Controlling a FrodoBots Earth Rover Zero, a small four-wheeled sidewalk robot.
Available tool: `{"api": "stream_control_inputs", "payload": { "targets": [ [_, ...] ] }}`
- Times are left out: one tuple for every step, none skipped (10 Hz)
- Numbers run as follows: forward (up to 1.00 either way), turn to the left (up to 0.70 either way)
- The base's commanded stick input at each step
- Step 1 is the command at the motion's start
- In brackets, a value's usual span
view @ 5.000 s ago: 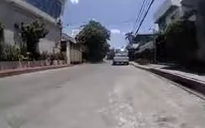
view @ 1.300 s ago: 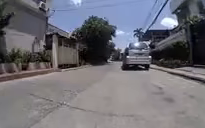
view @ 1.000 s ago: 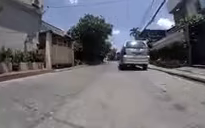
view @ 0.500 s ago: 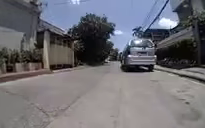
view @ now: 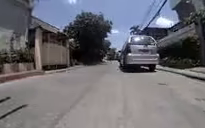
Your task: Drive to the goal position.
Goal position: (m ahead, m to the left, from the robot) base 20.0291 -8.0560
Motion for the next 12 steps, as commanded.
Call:
{"api": "stream_control_inputs", "payload": {
  "targets": [
    [1.00,0.05],
    [1.00,0.05],
    [1.00,0.05],
    [1.00,0.05],
    [1.00,0.05],
    [1.00,0.05],
    [1.00,0.05],
    [1.00,0.05],
    [1.00,0.05],
    [1.00,0.05],
    [1.00,0.05],
    [0.18,0.01]
  ]
}}
